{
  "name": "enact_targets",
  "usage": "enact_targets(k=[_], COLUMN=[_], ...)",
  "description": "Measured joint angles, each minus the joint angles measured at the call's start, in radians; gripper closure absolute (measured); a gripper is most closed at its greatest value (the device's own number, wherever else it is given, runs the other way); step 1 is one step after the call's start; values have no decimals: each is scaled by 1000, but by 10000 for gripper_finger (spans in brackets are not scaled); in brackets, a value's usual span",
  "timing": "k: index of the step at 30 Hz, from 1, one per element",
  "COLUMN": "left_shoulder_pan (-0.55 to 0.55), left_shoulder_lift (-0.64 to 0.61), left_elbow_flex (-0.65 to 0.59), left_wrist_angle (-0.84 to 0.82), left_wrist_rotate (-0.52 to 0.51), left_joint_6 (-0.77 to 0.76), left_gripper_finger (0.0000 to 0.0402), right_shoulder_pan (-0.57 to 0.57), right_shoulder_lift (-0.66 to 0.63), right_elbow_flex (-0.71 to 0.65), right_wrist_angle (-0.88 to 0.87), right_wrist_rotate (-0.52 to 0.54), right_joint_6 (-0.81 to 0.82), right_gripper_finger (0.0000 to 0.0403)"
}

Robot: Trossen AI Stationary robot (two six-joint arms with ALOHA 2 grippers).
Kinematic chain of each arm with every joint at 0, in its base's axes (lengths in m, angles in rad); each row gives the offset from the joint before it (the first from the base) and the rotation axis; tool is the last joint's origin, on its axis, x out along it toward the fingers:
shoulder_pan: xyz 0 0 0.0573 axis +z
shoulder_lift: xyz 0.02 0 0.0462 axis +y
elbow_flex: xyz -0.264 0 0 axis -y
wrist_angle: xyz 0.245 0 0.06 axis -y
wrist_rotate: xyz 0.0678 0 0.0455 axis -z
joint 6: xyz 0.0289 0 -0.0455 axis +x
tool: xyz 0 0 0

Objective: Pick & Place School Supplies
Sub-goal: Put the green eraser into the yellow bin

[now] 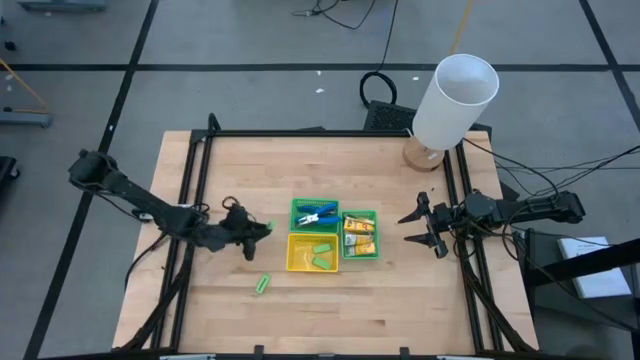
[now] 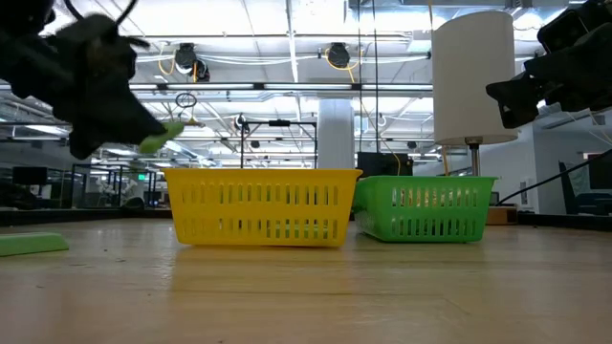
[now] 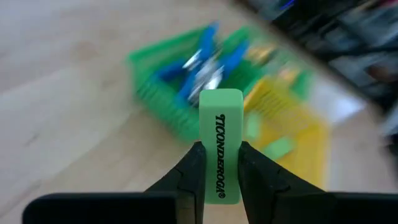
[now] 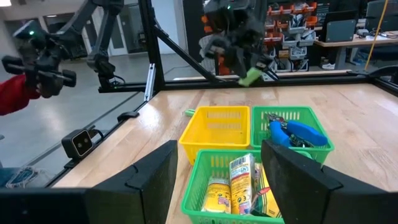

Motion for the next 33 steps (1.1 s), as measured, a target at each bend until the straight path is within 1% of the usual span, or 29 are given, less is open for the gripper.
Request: enact_targets(k=[3,5,7,10,14,20,23,25,30,33], left_shoulder_pan=[0,0,0,-1,-1,-1,-1,5,37,57], left_shoulder_lift=[-39,-41,-40,-14,47,211,297,348,447,501], left_elbow_flex=[-81,-117,-139,-137,-93,54,156,228,397,477], left_wrist_angle=[265,438,562,671,715,667,564,457,186,60], left_wrist_rotate=[10,40,72,111,159,180,200,201,205,234], left_joint_6=[158,277,387,519,657,785,813,799,689,641], left_gripper_finger=[336,336,329,324,329,321,319,318,317,317], right_shoulder_pan=[0,0,0,0,0,0,0,0,0,0], right_shoulder_lift=[0,0,0,0,0,0,0,0,0,0], right_elbow_flex=[0,0,0,0,0,0,0,0,0,0], right_wrist_angle=[1,0,1,1,1,1,1,1,1,1], right_wrist_rotate=[0,0,0,0,0,0,0,0,0,0], right_joint_6=[0,0,0,0,0,0,0,0,0,0], right_gripper_finger=[177,177,177,177,177,177,177,177,177,177])
